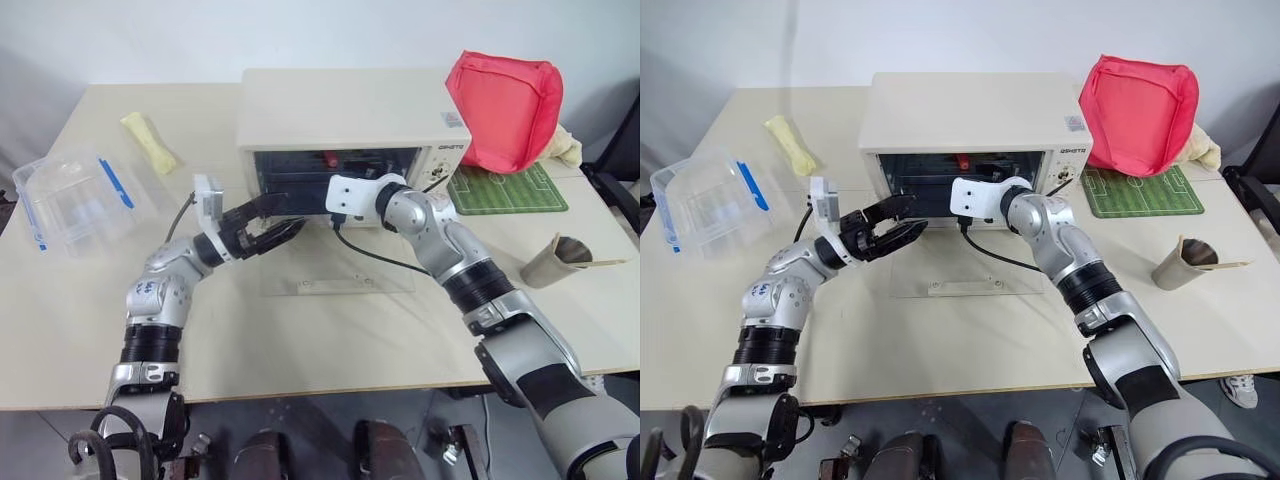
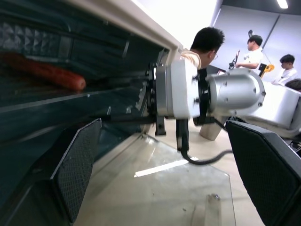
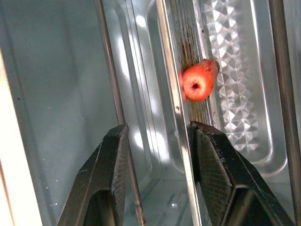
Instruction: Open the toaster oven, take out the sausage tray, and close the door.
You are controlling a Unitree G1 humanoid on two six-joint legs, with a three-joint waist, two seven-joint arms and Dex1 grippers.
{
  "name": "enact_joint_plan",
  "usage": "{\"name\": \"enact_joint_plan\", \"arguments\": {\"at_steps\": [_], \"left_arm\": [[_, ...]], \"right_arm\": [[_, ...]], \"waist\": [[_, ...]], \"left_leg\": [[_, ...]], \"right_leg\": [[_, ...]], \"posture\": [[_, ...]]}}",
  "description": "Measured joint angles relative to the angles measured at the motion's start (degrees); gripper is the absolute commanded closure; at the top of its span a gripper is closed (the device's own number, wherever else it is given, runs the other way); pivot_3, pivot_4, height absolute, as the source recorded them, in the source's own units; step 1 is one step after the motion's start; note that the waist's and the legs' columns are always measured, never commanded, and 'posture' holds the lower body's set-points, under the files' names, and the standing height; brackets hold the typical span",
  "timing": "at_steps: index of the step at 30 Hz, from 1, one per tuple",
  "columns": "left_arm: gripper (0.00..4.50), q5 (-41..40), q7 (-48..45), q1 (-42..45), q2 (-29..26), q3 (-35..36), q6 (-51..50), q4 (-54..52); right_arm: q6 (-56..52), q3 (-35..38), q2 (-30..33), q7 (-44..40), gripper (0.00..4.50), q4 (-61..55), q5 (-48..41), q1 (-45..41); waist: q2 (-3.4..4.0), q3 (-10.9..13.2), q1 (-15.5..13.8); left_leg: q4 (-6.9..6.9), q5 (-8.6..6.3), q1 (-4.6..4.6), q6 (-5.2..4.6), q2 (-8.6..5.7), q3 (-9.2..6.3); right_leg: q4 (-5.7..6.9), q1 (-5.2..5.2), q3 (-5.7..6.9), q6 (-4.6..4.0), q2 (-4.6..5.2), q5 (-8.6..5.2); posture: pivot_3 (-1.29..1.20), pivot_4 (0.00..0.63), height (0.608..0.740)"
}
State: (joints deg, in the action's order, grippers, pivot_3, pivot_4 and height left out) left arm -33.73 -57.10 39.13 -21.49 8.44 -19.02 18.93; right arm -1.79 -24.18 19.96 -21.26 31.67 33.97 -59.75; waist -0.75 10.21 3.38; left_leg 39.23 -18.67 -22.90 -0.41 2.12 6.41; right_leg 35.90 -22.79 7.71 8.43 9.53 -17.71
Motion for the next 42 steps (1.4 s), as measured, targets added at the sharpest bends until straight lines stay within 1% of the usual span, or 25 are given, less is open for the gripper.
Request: {"name": "enact_joint_plan", "arguments": {"at_steps": [2,4,10,26,36,42], "left_arm": [[0.0,0.2,-0.3,0.8,0.0,0.0,0.4,0.9],[0.0,0.4,-0.6,1.5,0.0,0.1,0.6,2.5],[0.0,1.4,-1.4,5.4,0.1,0.2,2.3,7.3],[0.0,3.0,-1.8,12.0,1.3,0.6,7.4,17.7],[0.0,3.7,-1.7,12.1,1.4,0.8,8.3,18.2],[0.0,3.7,-2.2,12.1,1.2,1.3,7.4,18.1]], "right_arm": [[-1.2,0.0,-0.3,0.4,2.44,-0.5,0.2,0.3],[-2.3,0.0,-0.5,0.7,2.82,-1.3,0.3,0.6],[-4.3,0.1,-0.1,0.4,4.49,-5.2,1.6,1.6],[-4.9,0.4,0.8,-2.8,4.49,-13.7,3.1,6.0],[-5.8,0.5,1.1,-4.6,4.49,-19.8,4.6,9.5],[-7.4,0.5,1.2,-5.5,4.49,-25.7,6.5,13.3]], "waist": [[0.0,0.0,0.0],[0.0,0.0,0.0],[-0.01,0.0,0.0],[-0.04,0.0,0.0],[-0.04,0.0,0.0],[-0.04,0.0,0.1]], "left_leg": [[0.0,0.0,0.0,0.0,0.0,-0.01],[0.0,0.0,0.0,0.0,0.0,-0.01],[0.0,0.0,0.0,0.0,-0.01,-0.03],[0.0,0.02,0.0,0.01,-0.01,-0.04],[0.0,0.04,0.03,0.03,-0.01,-0.02],[0.0,0.04,0.05,0.03,0.0,0.01]], "right_leg": [[0.0,0.0,0.0,0.0,0.0,0.0],[0.0,0.0,-0.01,0.0,0.0,0.0],[0.01,0.0,0.02,0.0,0.0,0.0],[0.02,0.0,0.04,0.0,0.0,0.0],[0.03,0.01,0.03,0.0,0.0,0.0],[0.03,0.01,0.02,0.0,-0.01,0.0]], "posture": [[0.0,0.15,0.74],[0.0,0.15,0.74],[0.0,0.15,0.74],[0.0,0.15,0.74],[0.0,0.15,0.74],[0.0,0.15,0.74]]}}
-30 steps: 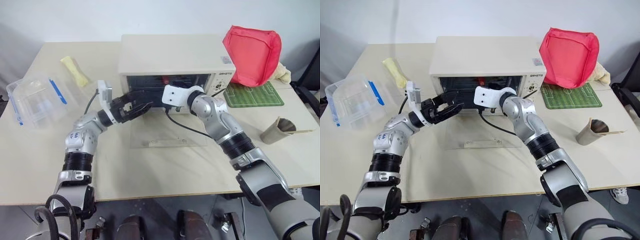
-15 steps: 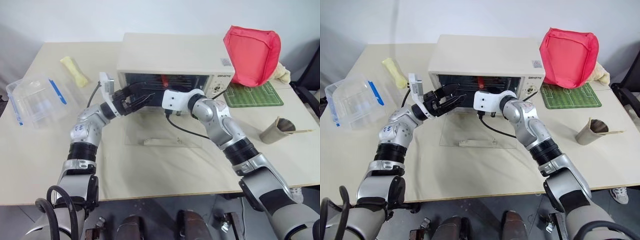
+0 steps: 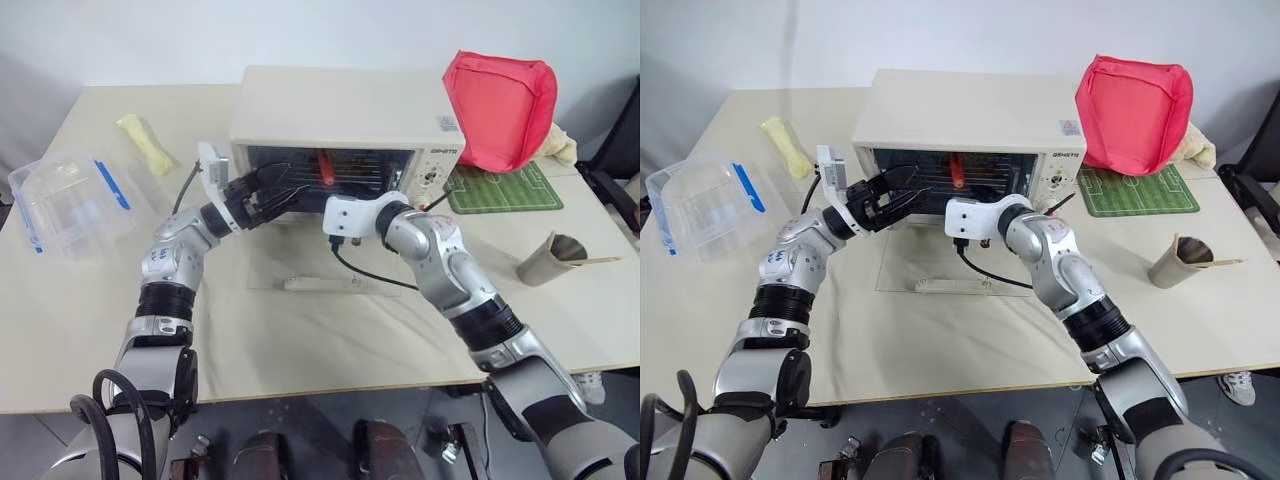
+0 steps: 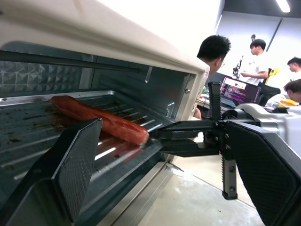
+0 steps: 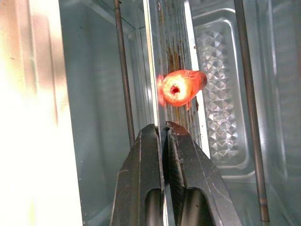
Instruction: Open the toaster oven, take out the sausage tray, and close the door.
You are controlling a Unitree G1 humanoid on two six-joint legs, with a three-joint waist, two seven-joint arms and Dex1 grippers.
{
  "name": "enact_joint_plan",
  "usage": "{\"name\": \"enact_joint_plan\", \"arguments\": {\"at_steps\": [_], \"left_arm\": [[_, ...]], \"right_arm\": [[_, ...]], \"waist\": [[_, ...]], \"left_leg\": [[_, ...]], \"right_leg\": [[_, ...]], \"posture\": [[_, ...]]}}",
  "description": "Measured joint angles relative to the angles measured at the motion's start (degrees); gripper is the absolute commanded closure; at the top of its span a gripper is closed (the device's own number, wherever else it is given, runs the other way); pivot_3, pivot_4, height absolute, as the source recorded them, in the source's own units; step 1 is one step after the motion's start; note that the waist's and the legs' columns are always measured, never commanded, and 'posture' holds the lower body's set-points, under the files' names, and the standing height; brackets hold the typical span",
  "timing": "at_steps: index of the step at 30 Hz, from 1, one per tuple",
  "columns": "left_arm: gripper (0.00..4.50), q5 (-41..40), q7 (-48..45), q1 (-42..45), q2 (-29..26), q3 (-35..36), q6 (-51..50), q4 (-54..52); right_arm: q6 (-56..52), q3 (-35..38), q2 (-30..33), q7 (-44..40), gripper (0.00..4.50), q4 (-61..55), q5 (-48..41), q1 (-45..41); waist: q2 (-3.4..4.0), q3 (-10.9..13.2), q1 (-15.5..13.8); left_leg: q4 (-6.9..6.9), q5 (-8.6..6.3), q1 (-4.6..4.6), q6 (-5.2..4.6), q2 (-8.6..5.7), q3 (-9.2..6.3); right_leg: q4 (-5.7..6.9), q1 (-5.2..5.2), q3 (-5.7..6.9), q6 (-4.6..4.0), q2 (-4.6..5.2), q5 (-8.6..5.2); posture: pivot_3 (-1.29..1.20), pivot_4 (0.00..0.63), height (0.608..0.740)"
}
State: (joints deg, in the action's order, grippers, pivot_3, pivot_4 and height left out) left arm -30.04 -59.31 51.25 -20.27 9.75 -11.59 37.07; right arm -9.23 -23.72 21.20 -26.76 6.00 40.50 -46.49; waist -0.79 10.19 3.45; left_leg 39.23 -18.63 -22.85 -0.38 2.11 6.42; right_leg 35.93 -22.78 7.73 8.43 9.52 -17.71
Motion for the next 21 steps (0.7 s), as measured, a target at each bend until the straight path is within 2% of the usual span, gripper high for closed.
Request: {"name": "enact_joint_plan", "arguments": {"at_steps": [21], "left_arm": [[0.0,0.0,-1.4,-0.1,-1.8,1.3,-1.7,0.0]], "right_arm": [[-4.6,0.1,0.2,-3.5,4.49,-15.3,3.7,10.1]], "waist": [[0.0,0.0,-0.1]], "left_leg": [[0.0,0.0,0.01,0.0,0.0,0.05]], "right_leg": [[-0.01,0.0,-0.03,0.0,0.0,0.0]], "posture": [[0.0,0.15,0.74]]}}
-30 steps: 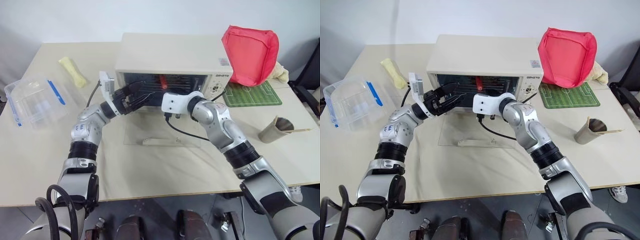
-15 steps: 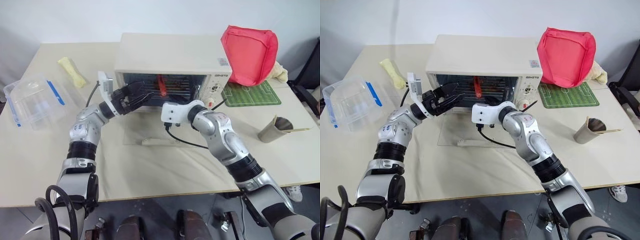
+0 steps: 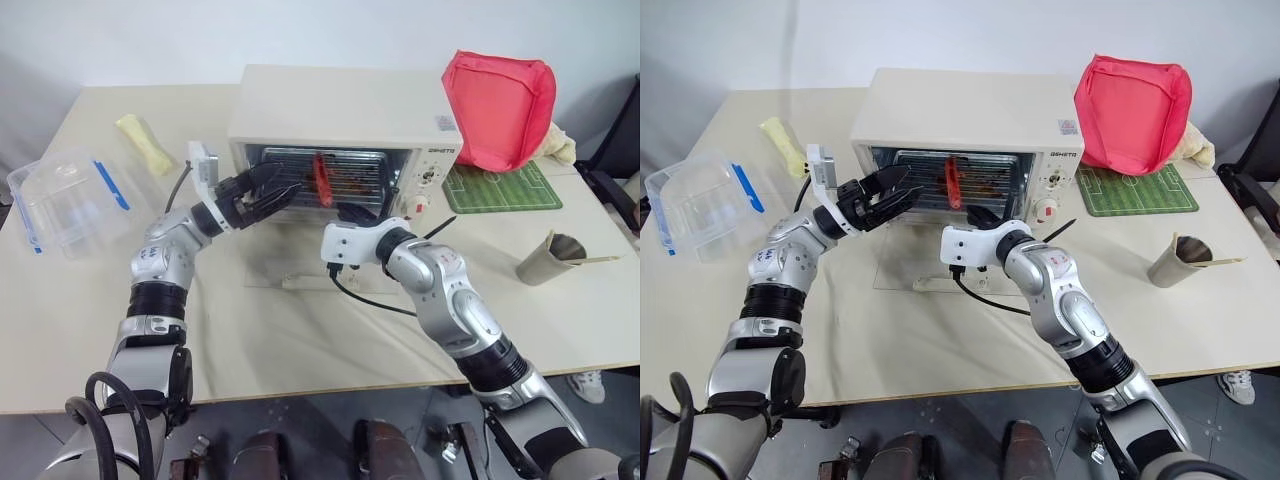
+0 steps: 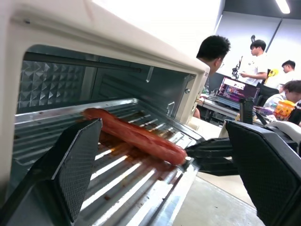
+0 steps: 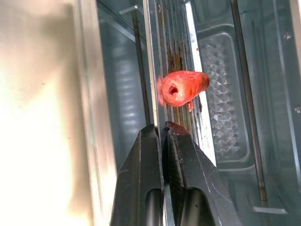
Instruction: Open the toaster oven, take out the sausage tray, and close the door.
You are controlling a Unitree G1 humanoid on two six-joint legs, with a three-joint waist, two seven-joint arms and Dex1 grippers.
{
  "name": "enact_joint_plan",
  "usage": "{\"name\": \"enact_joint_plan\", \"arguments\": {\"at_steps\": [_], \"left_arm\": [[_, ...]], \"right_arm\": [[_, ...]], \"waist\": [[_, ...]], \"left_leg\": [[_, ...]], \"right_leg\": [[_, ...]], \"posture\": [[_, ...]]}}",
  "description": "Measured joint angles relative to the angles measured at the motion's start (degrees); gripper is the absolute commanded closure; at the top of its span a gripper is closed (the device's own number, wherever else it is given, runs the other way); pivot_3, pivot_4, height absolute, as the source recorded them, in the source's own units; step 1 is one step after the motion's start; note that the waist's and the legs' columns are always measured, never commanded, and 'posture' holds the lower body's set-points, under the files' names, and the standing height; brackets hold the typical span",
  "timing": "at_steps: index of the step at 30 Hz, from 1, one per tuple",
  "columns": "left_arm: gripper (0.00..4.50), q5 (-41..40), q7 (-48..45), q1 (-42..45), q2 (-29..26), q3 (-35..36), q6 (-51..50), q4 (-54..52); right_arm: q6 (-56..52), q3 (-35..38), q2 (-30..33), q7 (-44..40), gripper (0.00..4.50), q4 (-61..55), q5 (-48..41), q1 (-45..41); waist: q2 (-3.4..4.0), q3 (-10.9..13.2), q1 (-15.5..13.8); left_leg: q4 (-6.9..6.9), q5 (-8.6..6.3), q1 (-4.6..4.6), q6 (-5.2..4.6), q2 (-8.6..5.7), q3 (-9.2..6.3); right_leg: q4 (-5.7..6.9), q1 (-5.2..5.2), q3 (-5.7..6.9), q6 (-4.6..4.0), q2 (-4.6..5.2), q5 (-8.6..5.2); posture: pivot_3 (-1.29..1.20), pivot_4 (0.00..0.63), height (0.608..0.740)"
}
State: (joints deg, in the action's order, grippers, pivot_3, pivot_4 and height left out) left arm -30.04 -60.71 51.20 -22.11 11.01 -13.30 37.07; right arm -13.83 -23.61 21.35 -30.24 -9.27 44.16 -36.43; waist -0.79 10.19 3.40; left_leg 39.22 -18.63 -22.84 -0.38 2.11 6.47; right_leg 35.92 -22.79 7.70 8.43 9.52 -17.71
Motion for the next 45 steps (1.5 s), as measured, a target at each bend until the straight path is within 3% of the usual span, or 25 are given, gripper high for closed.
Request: {"name": "enact_joint_plan", "arguments": {"at_steps": [10,25,35,45], "left_arm": [[0.0,-0.5,-0.2,-0.3,-1.6,1.2,-3.3,-0.9],[0.0,-5.9,2.9,-8.1,-8.2,4.9,-20.8,-13.5],[0.0,-12.8,6.5,-17.4,-11.0,7.5,-35.3,-25.3],[0.0,-19.4,10.9,-19.9,-13.3,10.3,-50.0,-27.1]], "right_arm": [[0.5,0.0,1.8,-2.7,4.49,-6.5,0.0,3.7],[1.8,1.8,4.1,-6.2,4.49,-13.7,-0.9,8.7],[7.9,3.1,8.2,-7.6,4.49,-16.5,-4.0,12.5],[19.4,5.1,12.8,-4.8,4.49,-16.5,-5.4,14.7]], "waist": [[0.0,0.0,-0.1],[0.0,0.0,-0.7],[0.0,0.0,-1.2],[-0.01,0.0,-1.9]], "left_leg": [[0.01,0.01,0.0,-0.01,0.0,0.02],[0.01,0.0,-0.01,-0.01,-0.01,-0.05],[0.02,0.01,0.02,0.0,0.0,-0.14],[0.08,0.01,0.03,-0.01,-0.01,-0.15]], "right_leg": [[0.0,0.0,-0.03,0.0,0.0,0.0],[-0.01,0.0,-0.03,0.0,0.0,0.0],[-0.01,0.0,-0.11,0.0,0.0,0.0],[-0.02,0.09,-0.11,-0.01,0.01,-0.01]], "posture": [[0.0,0.15,0.74],[0.0,0.15,0.74],[0.0,0.15,0.74],[0.0,0.15,0.74]]}}
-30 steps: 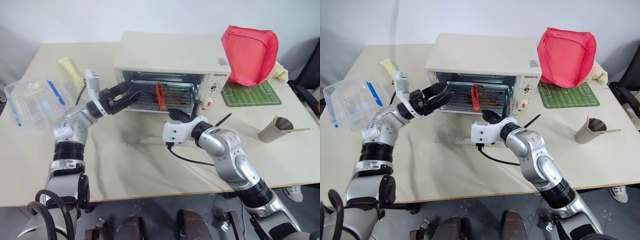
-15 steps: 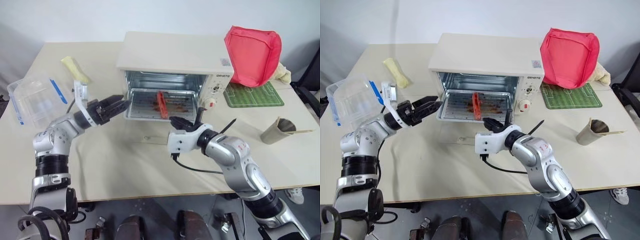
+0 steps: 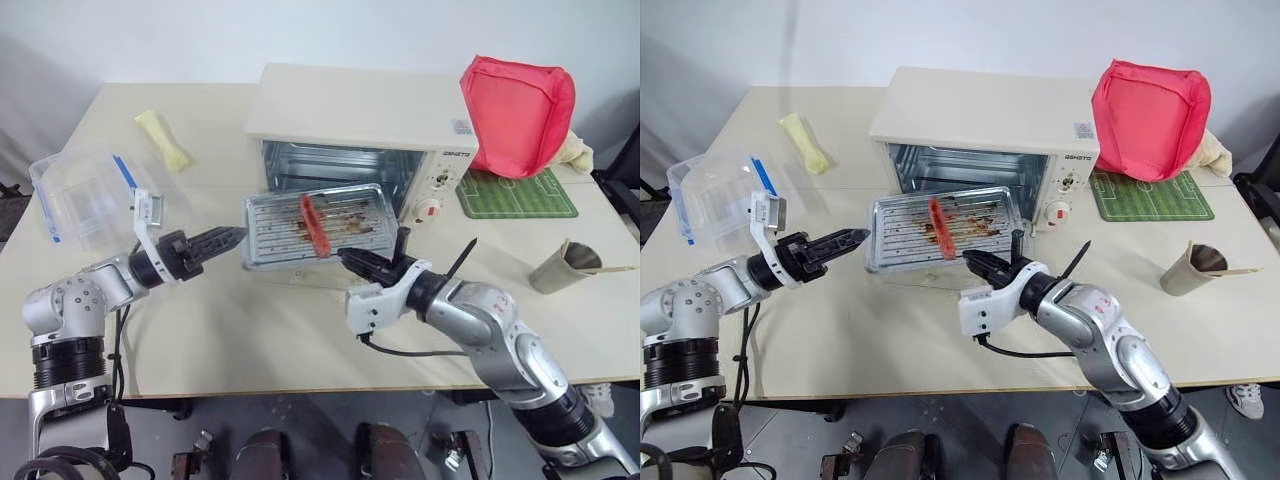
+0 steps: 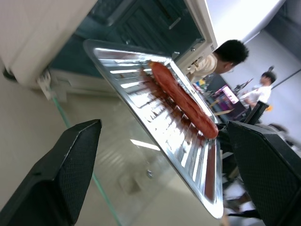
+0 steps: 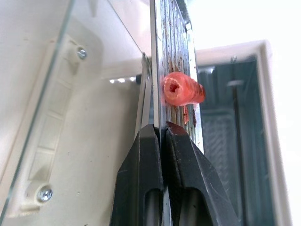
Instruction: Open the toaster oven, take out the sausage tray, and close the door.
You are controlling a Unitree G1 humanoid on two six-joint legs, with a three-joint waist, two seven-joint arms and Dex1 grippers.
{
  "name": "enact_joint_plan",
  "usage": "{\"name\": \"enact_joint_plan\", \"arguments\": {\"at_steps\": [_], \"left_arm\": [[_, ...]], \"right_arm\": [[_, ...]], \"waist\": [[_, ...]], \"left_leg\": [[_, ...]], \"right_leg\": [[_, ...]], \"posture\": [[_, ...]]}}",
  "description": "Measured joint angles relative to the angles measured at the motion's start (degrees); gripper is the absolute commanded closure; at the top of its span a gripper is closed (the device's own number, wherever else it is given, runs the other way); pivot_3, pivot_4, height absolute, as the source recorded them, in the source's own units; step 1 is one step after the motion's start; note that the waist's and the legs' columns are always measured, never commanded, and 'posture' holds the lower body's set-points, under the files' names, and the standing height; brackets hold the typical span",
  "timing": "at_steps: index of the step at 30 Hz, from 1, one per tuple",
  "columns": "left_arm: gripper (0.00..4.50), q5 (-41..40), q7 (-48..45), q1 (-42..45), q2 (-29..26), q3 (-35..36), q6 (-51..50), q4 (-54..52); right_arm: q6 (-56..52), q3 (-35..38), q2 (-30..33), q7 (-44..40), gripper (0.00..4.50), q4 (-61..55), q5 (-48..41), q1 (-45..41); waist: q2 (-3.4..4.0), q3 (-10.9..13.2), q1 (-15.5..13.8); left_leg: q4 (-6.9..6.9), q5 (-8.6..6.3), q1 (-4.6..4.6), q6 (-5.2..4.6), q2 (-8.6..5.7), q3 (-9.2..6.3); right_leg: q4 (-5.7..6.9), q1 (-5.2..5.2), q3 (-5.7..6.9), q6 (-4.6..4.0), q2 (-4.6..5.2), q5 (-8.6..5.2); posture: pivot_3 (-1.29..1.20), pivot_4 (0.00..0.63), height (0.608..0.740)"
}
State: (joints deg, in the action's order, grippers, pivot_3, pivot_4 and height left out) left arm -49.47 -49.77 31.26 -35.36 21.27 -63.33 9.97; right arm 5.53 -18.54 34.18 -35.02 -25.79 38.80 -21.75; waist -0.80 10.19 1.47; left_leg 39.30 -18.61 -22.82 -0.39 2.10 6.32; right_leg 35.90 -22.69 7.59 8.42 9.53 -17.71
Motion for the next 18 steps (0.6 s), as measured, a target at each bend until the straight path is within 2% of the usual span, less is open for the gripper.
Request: {"name": "enact_joint_plan", "arguments": {"at_steps": [5,11,14,18], "left_arm": [[0.0,-2.8,3.1,0.6,0.2,0.3,-7.9,0.2],[0.0,-4.4,5.2,2.1,0.5,0.8,-12.6,1.7],[0.54,-4.5,5.7,2.2,1.2,0.6,-13.8,1.9],[1.73,-4.8,6.1,2.2,1.3,0.0,-16.0,1.9]], "right_arm": [[5.9,2.6,1.8,1.8,4.49,0.0,-2.4,1.7],[10.6,3.6,3.6,1.9,4.49,0.0,-4.3,3.2],[12.4,3.6,3.8,1.8,4.5,0.0,-5.9,4.4],[13.1,3.7,3.9,0.8,4.5,0.0,-7.5,4.5]], "waist": [[0.0,0.0,0.1],[0.0,0.0,0.1],[0.0,0.0,0.1],[0.0,0.0,0.1]], "left_leg": [[0.0,0.0,0.05,0.0,0.01,-0.17],[-0.01,0.0,0.08,0.0,0.01,-0.25],[0.0,0.0,0.08,0.0,0.0,-0.25],[-0.01,0.0,0.18,0.0,0.01,-0.3]], "right_leg": [[0.01,0.02,-0.01,0.0,0.0,0.0],[0.01,0.04,-0.04,0.0,0.0,0.0],[0.0,0.06,-0.04,0.0,0.0,0.0],[0.01,0.12,-0.06,0.0,0.0,0.0]], "posture": [[0.0,0.15,0.74],[0.0,0.15,0.74],[0.0,0.15,0.74],[0.0,0.15,0.74]]}}
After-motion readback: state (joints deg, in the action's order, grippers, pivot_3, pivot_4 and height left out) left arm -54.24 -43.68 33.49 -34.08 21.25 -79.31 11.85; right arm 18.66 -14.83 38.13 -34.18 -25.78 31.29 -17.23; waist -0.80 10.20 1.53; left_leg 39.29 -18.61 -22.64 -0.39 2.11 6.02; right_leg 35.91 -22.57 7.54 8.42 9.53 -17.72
